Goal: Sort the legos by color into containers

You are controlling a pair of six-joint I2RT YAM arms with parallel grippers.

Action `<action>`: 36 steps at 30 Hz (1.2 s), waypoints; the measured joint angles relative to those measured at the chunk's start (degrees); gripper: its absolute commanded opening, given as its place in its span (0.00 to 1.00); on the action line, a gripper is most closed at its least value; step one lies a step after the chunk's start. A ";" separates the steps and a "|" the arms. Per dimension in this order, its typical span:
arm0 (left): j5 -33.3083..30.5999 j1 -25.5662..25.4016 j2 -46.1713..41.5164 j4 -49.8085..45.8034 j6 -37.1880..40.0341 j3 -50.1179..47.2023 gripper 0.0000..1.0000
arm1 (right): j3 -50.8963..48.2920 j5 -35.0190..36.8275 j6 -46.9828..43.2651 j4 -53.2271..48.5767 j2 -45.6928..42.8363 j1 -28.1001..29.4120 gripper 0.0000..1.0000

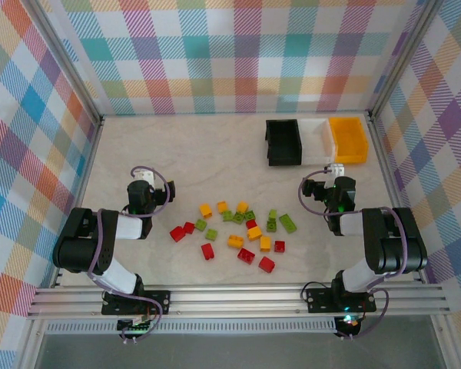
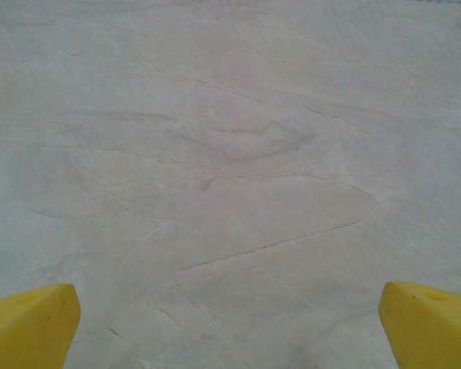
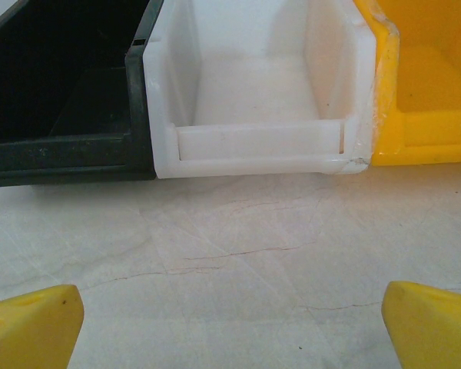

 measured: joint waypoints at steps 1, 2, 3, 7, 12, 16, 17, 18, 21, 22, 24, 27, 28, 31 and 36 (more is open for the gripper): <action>0.15 0.07 0.00 0.00 0.00 0.00 1.00 | 0.00 0.00 -0.02 0.00 0.00 0.00 1.00; 0.15 0.11 0.00 -0.02 0.00 0.00 1.00 | 0.00 0.00 0.00 0.00 0.00 -0.02 1.00; 0.13 0.15 0.00 0.00 0.02 0.00 1.00 | 0.00 0.04 0.00 0.00 0.00 -0.02 1.00; -0.31 0.13 -1.14 -2.95 0.00 0.61 1.00 | 0.07 0.28 -0.28 -3.69 -3.39 0.44 1.00; -1.60 0.07 -8.81 -13.22 -0.09 5.46 1.00 | 3.17 0.57 -0.22 -12.70 -12.79 2.36 1.00; -3.37 -0.02 -14.86 -15.37 -4.02 7.48 1.00 | 5.99 4.13 3.13 -19.98 -16.72 3.93 1.00; -4.46 -0.02 -15.82 -16.04 -5.95 7.76 1.00 | 6.71 5.33 3.87 -21.92 -17.09 4.07 1.00; -5.66 -0.02 -16.52 -17.14 -8.07 8.35 1.00 | 7.80 6.95 4.50 -24.46 -17.29 4.09 1.00; -8.59 -0.02 -16.92 -21.31 -14.10 11.30 1.00 | 11.15 13.97 6.95 -30.16 -17.31 4.26 1.00; -9.33 -0.02 -16.92 -22.73 -15.89 12.33 1.00 | 12.04 16.37 7.98 -31.30 -17.35 4.28 1.00; -10.95 0.09 -16.98 -26.43 -20.44 14.95 1.00 | 13.73 19.65 10.58 -33.38 -17.64 4.28 1.00; -9.73 0.90 -17.81 -28.72 -26.08 16.87 1.00 | 14.12 18.10 15.30 -35.43 -20.13 3.10 1.00; -9.46 1.25 -18.29 -29.03 -27.80 16.83 1.00 | 14.03 17.27 17.20 -36.11 -21.05 2.58 1.00; -7.13 3.30 -20.55 -28.59 -33.55 15.23 1.00 | 14.01 10.49 24.92 -37.31 -23.37 -2.36 1.00; -1.18 6.10 -21.59 -28.92 -37.75 14.40 1.00 | 13.11 0.50 32.09 -37.27 -21.79 -8.63 1.00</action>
